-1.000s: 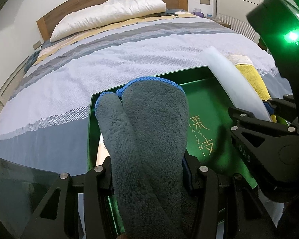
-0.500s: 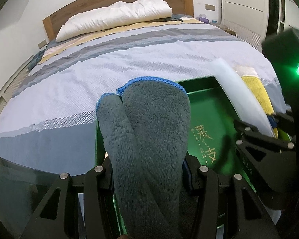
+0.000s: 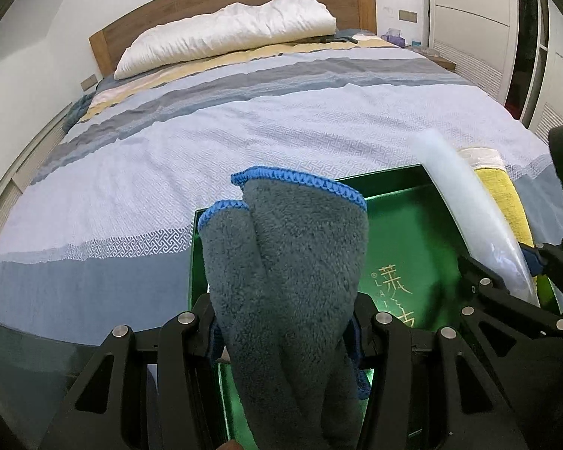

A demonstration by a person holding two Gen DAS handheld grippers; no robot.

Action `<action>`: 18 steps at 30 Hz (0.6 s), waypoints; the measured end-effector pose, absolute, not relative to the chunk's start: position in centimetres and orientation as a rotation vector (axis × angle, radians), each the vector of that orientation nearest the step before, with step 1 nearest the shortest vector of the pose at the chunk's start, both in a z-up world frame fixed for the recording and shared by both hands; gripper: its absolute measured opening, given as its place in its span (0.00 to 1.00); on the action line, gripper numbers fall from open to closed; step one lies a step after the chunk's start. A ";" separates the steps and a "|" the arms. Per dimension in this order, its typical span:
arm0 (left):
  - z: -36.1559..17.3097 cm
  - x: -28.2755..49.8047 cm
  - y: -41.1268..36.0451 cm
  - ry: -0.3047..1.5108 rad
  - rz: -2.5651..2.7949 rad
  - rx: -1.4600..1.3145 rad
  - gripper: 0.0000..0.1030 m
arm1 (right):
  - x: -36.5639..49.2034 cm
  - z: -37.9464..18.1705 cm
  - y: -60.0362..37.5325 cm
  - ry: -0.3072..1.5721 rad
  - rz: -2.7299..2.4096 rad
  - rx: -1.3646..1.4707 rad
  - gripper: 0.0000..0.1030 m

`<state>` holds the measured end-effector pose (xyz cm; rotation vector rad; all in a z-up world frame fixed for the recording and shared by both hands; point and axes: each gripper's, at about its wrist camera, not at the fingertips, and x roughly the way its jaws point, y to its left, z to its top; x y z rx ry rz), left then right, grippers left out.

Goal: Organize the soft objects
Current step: 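Lower the mitt and tube into the tray beside the yellow towel roll, then open left tool to release the mitt while right tool releases the tube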

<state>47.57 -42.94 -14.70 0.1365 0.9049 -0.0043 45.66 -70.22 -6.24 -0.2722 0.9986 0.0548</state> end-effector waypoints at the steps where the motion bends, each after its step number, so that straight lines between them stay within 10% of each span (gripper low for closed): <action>1: -14.7 47.6 -42.9 0.907 -0.004 0.136 0.43 | 45.6 -6.2 -70.2 0.998 0.055 -0.273 0.34; 18: -14.4 47.7 -43.3 0.909 0.012 0.141 0.61 | 45.2 -5.0 -70.7 0.980 0.058 -0.263 0.49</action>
